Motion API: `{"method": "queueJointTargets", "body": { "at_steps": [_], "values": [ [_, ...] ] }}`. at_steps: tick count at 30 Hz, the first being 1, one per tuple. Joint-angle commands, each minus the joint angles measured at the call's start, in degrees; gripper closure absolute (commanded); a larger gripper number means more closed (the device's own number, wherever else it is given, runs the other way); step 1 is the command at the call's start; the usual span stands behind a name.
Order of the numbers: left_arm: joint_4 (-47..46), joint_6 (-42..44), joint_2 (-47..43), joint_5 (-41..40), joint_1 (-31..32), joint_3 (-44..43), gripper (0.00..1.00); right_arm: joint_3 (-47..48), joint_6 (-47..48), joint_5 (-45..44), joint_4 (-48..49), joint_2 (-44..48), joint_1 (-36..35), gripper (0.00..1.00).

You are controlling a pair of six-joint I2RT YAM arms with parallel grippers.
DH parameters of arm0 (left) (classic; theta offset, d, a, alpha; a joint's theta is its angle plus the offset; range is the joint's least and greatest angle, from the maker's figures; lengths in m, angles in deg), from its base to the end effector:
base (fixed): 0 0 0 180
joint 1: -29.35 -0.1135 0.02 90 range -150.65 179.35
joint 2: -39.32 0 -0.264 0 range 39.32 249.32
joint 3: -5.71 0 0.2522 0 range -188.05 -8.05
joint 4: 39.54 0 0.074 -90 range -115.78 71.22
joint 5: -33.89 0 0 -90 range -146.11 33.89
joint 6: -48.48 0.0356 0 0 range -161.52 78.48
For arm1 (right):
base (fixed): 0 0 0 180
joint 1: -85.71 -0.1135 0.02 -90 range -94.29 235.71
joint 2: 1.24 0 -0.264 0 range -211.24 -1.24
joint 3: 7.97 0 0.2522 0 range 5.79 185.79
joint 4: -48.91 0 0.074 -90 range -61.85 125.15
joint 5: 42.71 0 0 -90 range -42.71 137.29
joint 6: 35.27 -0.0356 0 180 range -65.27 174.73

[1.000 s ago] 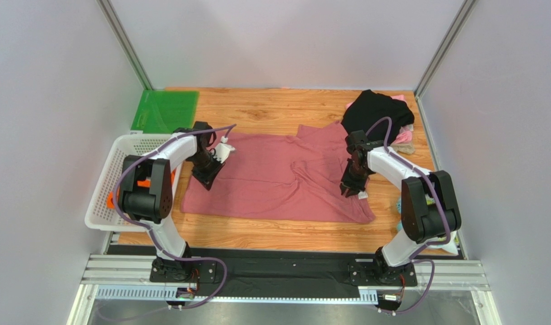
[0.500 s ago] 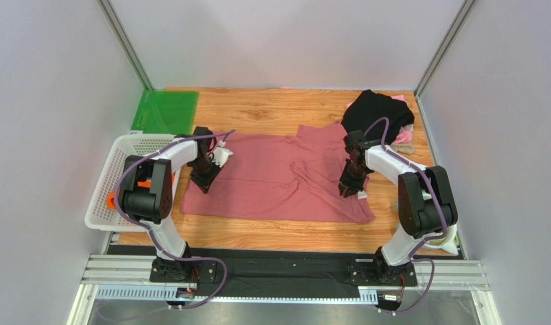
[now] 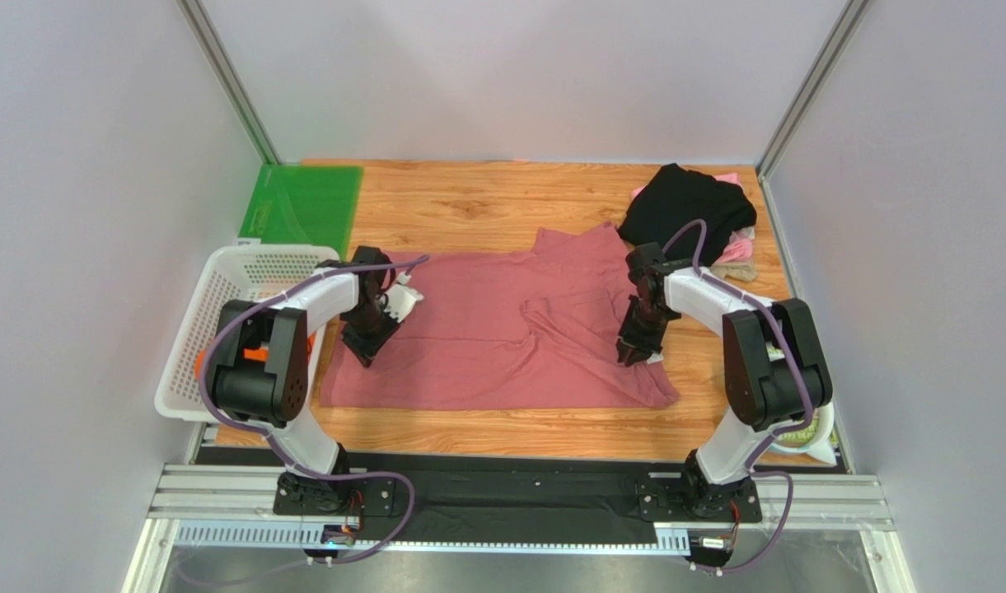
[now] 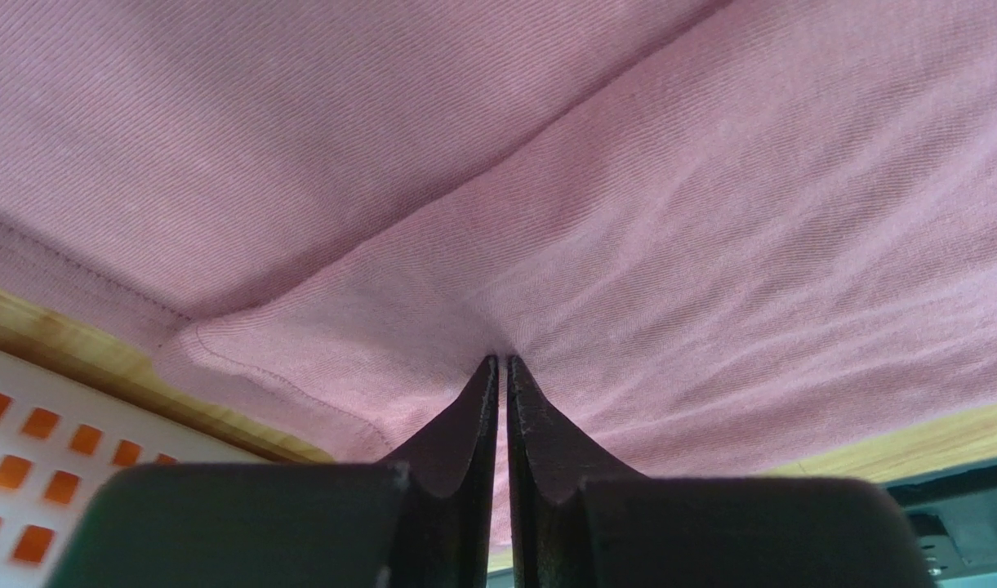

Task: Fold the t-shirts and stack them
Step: Fold the flattened tshirt in 1/3 of the way, then grap the side of the flattened tshirt furthest away from the robot with both arms

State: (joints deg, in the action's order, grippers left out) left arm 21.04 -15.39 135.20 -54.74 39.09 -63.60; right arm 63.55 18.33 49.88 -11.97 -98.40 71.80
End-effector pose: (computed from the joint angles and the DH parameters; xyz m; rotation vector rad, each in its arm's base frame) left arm 0.2739 -0.0479 0.1538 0.9520 2.9385 -0.0256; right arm 0.2781 0.0705 0.1569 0.6032 3.0449 0.1036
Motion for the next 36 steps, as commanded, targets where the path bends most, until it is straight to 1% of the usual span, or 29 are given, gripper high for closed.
{"method": "queueJointTargets", "body": {
  "at_steps": [1, 7, 8, 13, 15, 18, 20, 21, 22, 23, 24, 25, 26, 27, 28, 29, 31, 32, 33, 34, 36],
  "values": [
    [2.1, 0.9, -0.3, 2.2, 1.3, 4.0, 0.88, -2.9, 0.6, -1.0, 0.1, 2.1, -0.1, 0.78],
    [3.1, 0.9, -1.2, 3.6, 1.7, 3.7, 0.88, -6.4, 0.6, -2.5, -1.8, 6.4, 0.0, 0.79],
    [3.4, 0.9, -1.2, 3.7, 1.7, 3.7, 0.88, -7.0, 0.5, -4.4, -2.6, 7.2, 0.2, 0.79],
    [3.5, 1.1, -1.4, 4.1, 1.7, 3.3, 0.88, -9.0, 0.0, -4.7, -4.3, 11.7, 0.2, 0.79],
    [4.1, 1.0, -1.6, 4.7, 1.7, 2.9, 0.88, -8.1, 0.2, -4.9, -5.0, 12.0, 0.3, 0.8],
    [6.2, 1.2, -2.8, 5.6, 1.7, 1.1, 0.88, -3.5, 1.2, -4.6, -6.4, 10.7, 0.9, 0.78],
    [9.1, 1.5, -4.6, 6.4, 1.7, -0.9, 0.88, 3.2, 2.2, -4.5, -7.8, 8.7, 1.1, 0.72],
    [10.3, 1.7, -5.3, 6.5, 1.6, -3.6, 0.88, 5.8, 2.5, -4.6, -8.4, 7.8, 1.2, 0.7],
    [12.0, 1.8, -6.2, 6.6, 1.6, -5.3, 0.88, 9.2, 2.9, -4.3, -8.9, 6.8, 1.3, 0.66],
    [12.7, 1.6, -6.4, 6.6, 1.6, -7.2, 0.88, 15.3, 3.4, -4.0, -9.1, 4.3, 1.5, 0.64],
    [13.5, 1.6, -6.3, 6.6, 1.6, -11.4, 0.87, 19.4, 4.3, -4.0, -9.5, 2.7, 1.6, 0.62],
    [14.5, 1.6, -5.2, 6.0, 1.6, -13.5, 0.87, 23.2, 4.8, -4.0, -10.7, 0.7, 2.1, 0.59],
    [14.5, 1.0, -4.3, 5.4, 1.6, -15.6, 0.87, 31.4, 5.4, -3.8, -11.2, -3.6, 2.3, 0.58],
    [14.3, 0.9, -3.2, 4.7, 1.5, -19.1, 0.87, 35.5, 6.2, -3.8, -12.0, -6.2, 2.7, 0.57],
    [14.1, 0.8, -0.7, 4.2, 1.3, -20.8, 0.87, 39.8, 6.4, -4.0, -14.2, -8.9, 3.5, 0.57],
    [14.1, 0.3, 0.8, 3.9, 0.9, -22.5, 0.87, 47.9, 6.7, -3.8, -14.9, -14.1, 4.0, 0.57],
    [14.3, -0.1, 5.9, 3.5, 0.0, -27.3, 0.88, 54.9, 6.8, -3.5, -16.3, -19.0, 5.1, 0.57],
    [14.3, -0.5, 7.5, 3.1, -1.0, -28.8, 0.88, 57.6, 6.6, -3.4, -16.8, -23.4, 5.6, 0.57],
    [14.3, -0.8, 9.0, 3.5, -1.8, -31.6, 0.89, 62.6, 6.6, -0.7, -17.2, -25.3, 5.9, 0.57],
    [15.0, -0.9, 11.8, 4.2, -2.5, -33.1, 0.89, 64.4, 6.1, 0.0, -17.7, -27.2, 6.8, 0.57],
    [15.7, -1.5, 14.2, 6.7, -5.0, -37.1, 0.89, 67.4, 5.4, 1.3, -17.8, -31.0, 7.8, 0.57]
  ]
}}
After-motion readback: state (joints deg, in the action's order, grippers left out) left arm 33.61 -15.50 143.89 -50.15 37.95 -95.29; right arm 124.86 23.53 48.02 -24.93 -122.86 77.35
